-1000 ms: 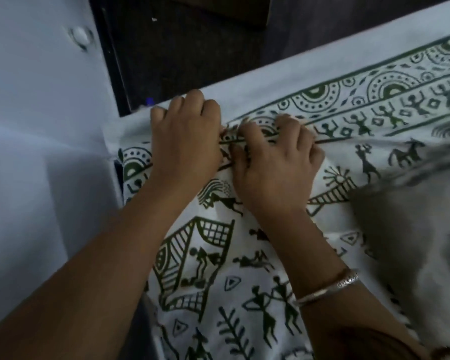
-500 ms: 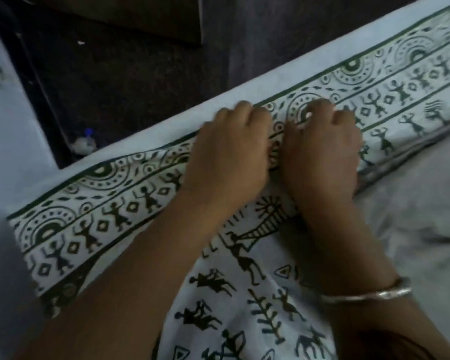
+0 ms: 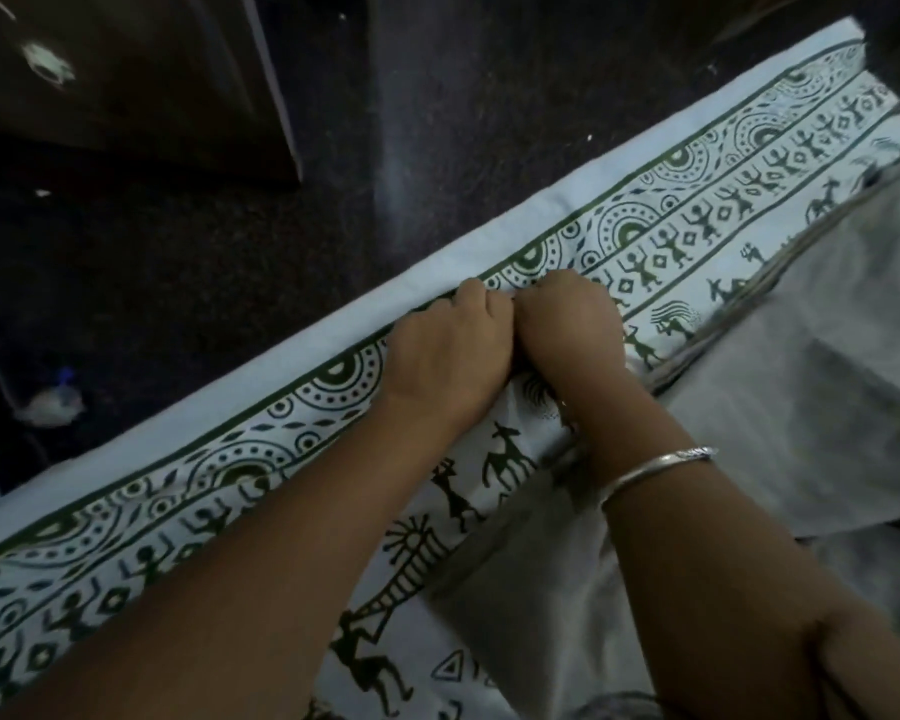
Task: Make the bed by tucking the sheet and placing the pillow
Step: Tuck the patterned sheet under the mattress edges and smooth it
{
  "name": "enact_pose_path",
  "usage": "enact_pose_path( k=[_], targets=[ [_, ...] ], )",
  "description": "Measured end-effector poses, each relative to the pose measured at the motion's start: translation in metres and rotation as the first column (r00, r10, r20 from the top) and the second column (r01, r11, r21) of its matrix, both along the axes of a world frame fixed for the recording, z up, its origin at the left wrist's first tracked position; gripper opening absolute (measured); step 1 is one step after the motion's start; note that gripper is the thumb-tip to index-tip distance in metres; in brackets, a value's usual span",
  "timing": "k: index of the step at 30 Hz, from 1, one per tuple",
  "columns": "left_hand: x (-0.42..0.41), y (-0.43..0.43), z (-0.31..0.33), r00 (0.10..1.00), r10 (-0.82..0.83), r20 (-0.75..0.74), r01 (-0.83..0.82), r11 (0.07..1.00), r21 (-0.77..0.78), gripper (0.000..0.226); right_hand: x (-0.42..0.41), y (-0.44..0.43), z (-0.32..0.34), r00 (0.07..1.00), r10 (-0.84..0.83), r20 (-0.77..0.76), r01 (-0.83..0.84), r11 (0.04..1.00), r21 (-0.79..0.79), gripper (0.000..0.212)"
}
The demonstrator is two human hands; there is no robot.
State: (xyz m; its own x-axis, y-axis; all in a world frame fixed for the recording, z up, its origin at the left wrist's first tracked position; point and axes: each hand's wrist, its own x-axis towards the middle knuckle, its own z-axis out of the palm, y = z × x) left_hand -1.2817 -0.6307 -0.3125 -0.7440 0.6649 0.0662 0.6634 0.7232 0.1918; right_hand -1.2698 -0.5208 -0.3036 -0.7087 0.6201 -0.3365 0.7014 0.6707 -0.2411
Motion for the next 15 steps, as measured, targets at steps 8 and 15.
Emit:
enact_pose_path(
  k=[8, 15],
  targets=[
    [-0.005, -0.003, 0.006, 1.000, 0.000, -0.026, 0.000, 1.000, 0.009, 0.013, -0.010, 0.009, 0.001, 0.999, -0.044, 0.003, 0.044, 0.998, -0.043, 0.021],
    [-0.018, -0.005, 0.010, 0.981, 0.062, -0.182, -0.065, 0.998, -0.008, 0.008, -0.021, 0.012, 0.006, 0.948, -0.127, -0.291, 0.094, 0.988, -0.126, 0.035]
  ],
)
